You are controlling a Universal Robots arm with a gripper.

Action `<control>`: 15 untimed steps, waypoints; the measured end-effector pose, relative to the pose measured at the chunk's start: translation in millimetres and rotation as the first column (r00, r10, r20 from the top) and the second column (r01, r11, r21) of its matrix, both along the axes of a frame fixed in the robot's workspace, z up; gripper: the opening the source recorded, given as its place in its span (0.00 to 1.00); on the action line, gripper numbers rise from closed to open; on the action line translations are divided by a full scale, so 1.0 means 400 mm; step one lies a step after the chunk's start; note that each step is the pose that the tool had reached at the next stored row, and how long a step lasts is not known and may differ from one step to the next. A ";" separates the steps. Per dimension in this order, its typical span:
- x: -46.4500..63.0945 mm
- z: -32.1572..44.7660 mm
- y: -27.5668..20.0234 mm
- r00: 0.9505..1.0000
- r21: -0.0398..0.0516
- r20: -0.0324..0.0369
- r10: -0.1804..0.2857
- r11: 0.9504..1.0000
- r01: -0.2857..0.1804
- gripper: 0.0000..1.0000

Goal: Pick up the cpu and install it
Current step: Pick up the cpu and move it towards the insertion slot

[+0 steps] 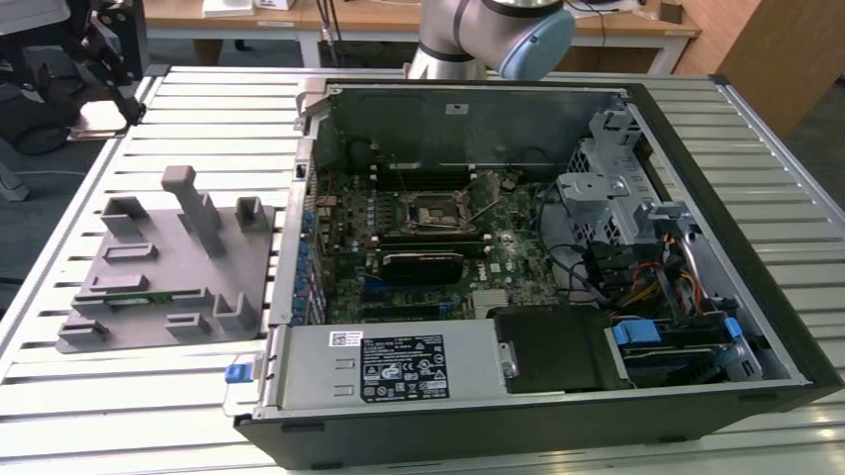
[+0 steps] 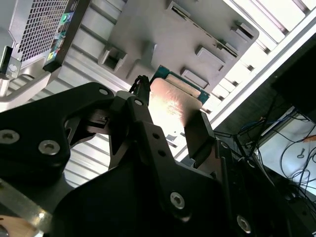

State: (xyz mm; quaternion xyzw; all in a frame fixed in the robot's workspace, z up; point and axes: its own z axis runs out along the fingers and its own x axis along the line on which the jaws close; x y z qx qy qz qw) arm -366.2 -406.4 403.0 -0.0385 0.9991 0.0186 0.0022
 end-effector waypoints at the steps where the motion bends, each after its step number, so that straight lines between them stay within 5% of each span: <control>1: 0.003 0.000 0.000 1.000 0.000 0.000 0.000 1.000 0.000 0.53; 15: 0.052 0.000 0.001 1.000 0.000 0.000 0.000 1.000 0.000 0.53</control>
